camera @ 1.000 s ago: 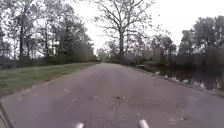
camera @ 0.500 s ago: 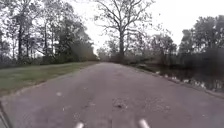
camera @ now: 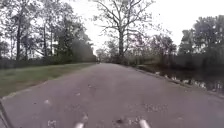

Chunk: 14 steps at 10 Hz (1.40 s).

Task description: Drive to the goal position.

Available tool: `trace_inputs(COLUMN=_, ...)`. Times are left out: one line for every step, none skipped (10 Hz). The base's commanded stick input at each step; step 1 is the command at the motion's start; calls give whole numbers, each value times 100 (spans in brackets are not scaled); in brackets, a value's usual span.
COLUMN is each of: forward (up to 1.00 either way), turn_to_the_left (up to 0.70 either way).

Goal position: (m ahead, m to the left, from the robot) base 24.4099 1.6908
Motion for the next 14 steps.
trace_inputs(forward=70, turn_to_the_left=0)
trace_inputs(forward=70, turn_to_the_left=0)
trace_inputs(forward=70, turn_to_the_left=0)
trace_inputs(forward=70, turn_to_the_left=0)
trace_inputs(forward=70, turn_to_the_left=0)
trace_inputs(forward=70, turn_to_the_left=0)
trace_inputs(forward=70, turn_to_the_left=0)
trace_inputs(forward=70, turn_to_the_left=0)
trace_inputs(forward=70, turn_to_the_left=0)
trace_inputs(forward=70, turn_to_the_left=7)
trace_inputs(forward=70, turn_to_the_left=24)
trace_inputs(forward=70, turn_to_the_left=35)
trace_inputs(forward=70, turn_to_the_left=15)
trace_inputs(forward=70, turn_to_the_left=0)
